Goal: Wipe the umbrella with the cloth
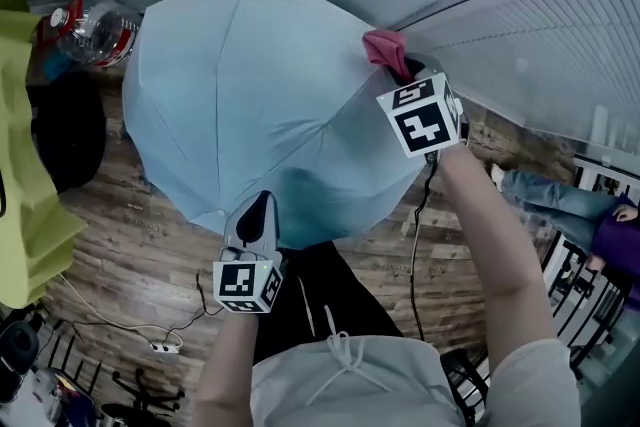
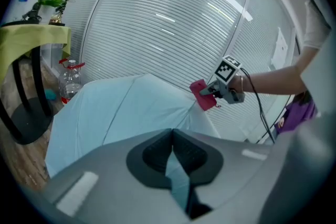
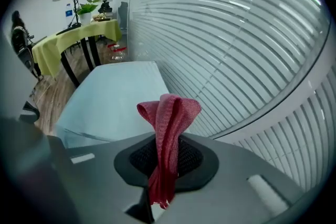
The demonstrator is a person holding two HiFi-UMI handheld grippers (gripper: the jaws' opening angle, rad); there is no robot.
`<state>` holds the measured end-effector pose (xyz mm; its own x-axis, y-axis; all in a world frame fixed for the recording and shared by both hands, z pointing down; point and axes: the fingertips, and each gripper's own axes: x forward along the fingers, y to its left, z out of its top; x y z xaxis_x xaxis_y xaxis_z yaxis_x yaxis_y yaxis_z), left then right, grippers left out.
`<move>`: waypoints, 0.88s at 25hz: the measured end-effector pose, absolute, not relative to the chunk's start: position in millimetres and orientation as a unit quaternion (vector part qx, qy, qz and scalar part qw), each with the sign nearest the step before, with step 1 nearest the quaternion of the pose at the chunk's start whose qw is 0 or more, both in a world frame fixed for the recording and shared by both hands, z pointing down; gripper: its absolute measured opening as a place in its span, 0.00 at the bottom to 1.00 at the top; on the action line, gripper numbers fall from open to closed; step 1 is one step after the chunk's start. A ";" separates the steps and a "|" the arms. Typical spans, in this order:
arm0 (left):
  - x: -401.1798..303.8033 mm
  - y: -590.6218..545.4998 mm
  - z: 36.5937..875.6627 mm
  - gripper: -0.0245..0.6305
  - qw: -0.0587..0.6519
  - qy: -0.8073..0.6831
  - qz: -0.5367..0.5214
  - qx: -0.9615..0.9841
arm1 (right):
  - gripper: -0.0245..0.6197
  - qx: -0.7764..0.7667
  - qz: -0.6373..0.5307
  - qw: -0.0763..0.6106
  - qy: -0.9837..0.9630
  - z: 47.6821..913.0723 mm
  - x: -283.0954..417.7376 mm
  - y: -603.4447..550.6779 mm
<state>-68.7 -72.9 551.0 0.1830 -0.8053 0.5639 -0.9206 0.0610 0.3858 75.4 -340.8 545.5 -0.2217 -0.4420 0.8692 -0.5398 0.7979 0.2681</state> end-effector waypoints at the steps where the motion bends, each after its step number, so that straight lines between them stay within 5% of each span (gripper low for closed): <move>1: -72.3 -69.8 546.7 0.05 0.356 -0.634 0.077 0.682 | 0.12 0.310 0.053 0.536 -0.784 542.2 70.1 -326.1; 11: -122.4 15.4 531.8 0.05 0.348 -0.627 0.084 0.692 | 0.12 0.272 0.142 0.499 -0.810 539.9 -8.0 -142.8; 22: -192.8 121.3 578.8 0.05 0.364 -0.630 0.108 0.678 | 0.12 0.213 0.231 0.514 -0.798 641.7 -98.8 25.9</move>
<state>-192.8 121.3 578.8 0.1832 -0.7757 0.6039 -0.9321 0.0582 0.3574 -98.8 25.9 641.7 -0.3816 -0.1029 0.9186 -0.5778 0.8023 -0.1502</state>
